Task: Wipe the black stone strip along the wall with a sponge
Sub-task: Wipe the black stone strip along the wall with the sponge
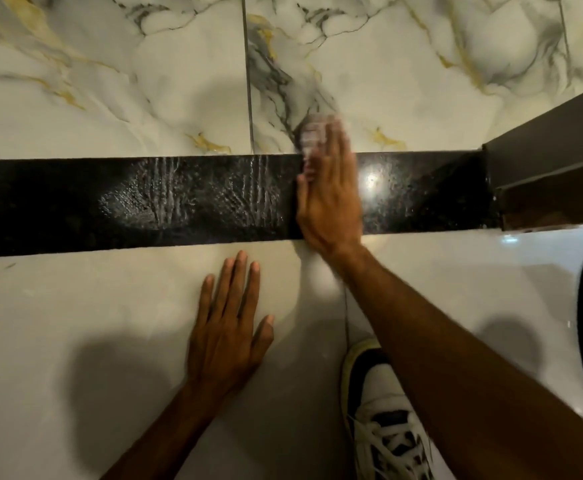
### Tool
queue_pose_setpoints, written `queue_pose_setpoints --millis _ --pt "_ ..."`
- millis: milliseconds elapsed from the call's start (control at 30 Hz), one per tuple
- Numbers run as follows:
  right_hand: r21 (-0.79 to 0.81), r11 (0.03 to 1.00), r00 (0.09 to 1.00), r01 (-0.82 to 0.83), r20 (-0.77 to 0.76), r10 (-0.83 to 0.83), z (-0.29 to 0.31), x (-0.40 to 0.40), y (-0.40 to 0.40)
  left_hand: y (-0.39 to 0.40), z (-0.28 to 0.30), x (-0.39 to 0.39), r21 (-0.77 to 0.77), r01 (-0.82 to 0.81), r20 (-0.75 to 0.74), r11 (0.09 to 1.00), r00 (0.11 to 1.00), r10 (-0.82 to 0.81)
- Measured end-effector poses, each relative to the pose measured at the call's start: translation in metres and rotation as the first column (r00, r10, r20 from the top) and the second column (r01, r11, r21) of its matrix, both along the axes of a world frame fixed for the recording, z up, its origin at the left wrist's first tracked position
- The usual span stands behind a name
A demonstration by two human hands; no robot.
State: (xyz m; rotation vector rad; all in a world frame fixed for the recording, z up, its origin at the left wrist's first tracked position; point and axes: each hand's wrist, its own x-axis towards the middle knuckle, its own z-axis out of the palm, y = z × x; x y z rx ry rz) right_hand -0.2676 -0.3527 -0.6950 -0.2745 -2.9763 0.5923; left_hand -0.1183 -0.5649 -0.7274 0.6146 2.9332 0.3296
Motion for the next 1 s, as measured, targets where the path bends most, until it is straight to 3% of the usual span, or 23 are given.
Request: queue_pose_setpoints --millis 67,133,233,333,433,567,667,800,900,1000 --pt "-0.001 0.986 0.986 -0.165 0.032 0.165 0.003 0.033 -0.011 0.000 0.004 -0.004 -0.003 0.006 0.006 1.000 1.000 -0.006" --pt "-0.057 0.977 0.977 -0.206 0.047 0.209 0.007 0.074 -0.003 -0.002 0.008 -0.006 0.000 0.015 0.020 1.000 1.000 -0.015" --pt "-0.120 0.992 0.997 -0.049 0.053 0.056 0.008 0.086 0.008 -0.008 0.011 -0.007 -0.009 -0.007 0.042 1.000 0.999 0.007" --pt "-0.066 0.990 0.991 0.126 0.046 -0.123 0.005 0.040 -0.015 -0.016 0.007 -0.006 -0.016 -0.049 0.032 0.999 0.998 0.049" --pt "0.022 0.999 0.997 -0.029 0.071 0.027 -0.002 0.009 -0.051 -0.025 0.002 -0.002 -0.041 -0.088 0.005 0.995 0.996 0.089" --pt "0.042 0.962 0.962 -0.270 0.053 0.268 0.003 0.060 -0.053 -0.037 0.006 0.006 -0.036 -0.113 0.016 0.993 0.993 0.113" --pt "0.039 0.994 0.990 -0.098 0.103 0.094 0.007 0.101 -0.032 -0.043 0.009 0.010 -0.024 -0.116 0.037 0.993 0.992 0.117" --pt "0.063 0.984 0.979 0.168 0.110 -0.175 0.007 0.062 -0.056 -0.045 0.006 0.012 -0.039 -0.118 0.034 0.992 0.992 0.119" --pt "-0.005 0.998 0.990 0.066 0.121 -0.065 0.001 0.019 -0.101 -0.045 0.002 0.014 -0.043 -0.137 0.018 0.990 0.990 0.138" --pt "0.027 0.980 0.978 -0.199 0.071 0.197 -0.002 0.024 -0.120 -0.051 0.003 0.019 -0.051 -0.167 0.024 0.985 0.985 0.168"
